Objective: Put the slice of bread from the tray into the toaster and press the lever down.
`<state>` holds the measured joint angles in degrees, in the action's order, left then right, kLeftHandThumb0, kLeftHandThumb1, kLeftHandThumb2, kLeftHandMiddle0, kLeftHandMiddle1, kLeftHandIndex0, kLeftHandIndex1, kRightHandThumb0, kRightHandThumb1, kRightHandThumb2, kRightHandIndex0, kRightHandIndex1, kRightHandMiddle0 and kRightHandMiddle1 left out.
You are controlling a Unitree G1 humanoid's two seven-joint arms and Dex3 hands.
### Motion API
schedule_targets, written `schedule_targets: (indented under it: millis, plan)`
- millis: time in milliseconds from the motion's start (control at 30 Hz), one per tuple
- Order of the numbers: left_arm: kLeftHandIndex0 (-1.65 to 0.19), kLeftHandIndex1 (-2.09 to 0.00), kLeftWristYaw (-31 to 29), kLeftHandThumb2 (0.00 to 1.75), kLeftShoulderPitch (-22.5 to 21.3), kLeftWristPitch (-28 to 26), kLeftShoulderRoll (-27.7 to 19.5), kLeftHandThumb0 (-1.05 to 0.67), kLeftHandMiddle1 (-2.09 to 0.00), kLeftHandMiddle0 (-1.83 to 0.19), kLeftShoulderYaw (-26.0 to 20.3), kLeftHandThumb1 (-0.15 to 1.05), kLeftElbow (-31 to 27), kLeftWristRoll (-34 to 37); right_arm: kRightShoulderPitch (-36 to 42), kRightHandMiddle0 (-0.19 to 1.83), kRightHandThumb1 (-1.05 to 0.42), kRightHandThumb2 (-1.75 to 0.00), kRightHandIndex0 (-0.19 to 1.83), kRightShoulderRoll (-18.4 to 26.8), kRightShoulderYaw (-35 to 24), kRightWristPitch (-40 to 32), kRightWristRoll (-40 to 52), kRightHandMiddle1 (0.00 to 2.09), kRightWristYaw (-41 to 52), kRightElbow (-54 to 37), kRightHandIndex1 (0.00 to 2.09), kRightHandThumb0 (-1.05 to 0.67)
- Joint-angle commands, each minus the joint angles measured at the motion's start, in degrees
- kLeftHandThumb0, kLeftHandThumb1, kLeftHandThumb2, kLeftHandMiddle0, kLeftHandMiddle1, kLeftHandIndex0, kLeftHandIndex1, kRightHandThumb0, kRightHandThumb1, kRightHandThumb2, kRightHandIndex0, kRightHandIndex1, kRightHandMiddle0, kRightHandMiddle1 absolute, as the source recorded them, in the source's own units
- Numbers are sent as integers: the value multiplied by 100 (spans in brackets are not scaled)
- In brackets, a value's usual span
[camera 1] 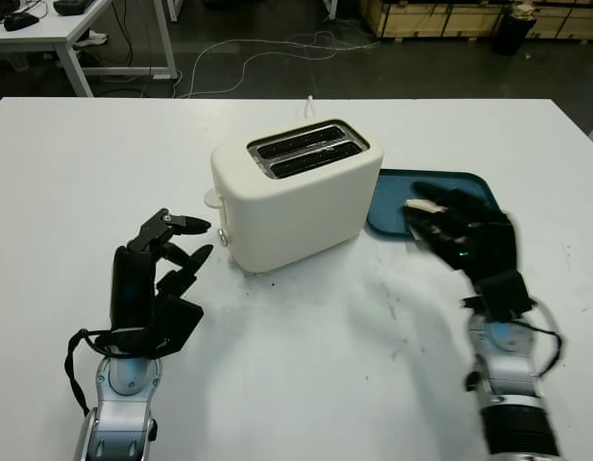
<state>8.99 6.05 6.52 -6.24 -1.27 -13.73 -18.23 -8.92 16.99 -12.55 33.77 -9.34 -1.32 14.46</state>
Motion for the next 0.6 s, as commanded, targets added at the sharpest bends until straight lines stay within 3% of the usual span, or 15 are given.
schedule_targets:
  millis: [0, 200, 433, 567]
  plan:
    - [-60, -97, 8, 16, -25, 64, -19, -27, -162, -61, 1, 92, -8, -16, -38, 86, -79, 0, 98, 386, -146, 517, -345, 0, -227, 1, 0, -41]
    - [-60, -97, -10, 16, -35, 164, -23, -26, -162, -62, -12, 92, 37, 57, 221, 73, -78, 0, 74, 1399, -344, 568, -1639, 0, -636, -229, 0, -49]
    - [-59, -98, -12, 16, -31, 111, -31, -28, -163, -62, -25, 92, 15, 30, 215, 58, -74, 0, 57, 2033, 70, 57, -3303, 0, -1471, -17, 0, -55]
    - [-59, -98, -18, 16, -33, 124, -35, -27, -163, -61, -19, 92, -1, 20, 67, 55, -71, 0, 54, 2193, 458, -269, -3752, 0, -1776, 272, 1, -54]
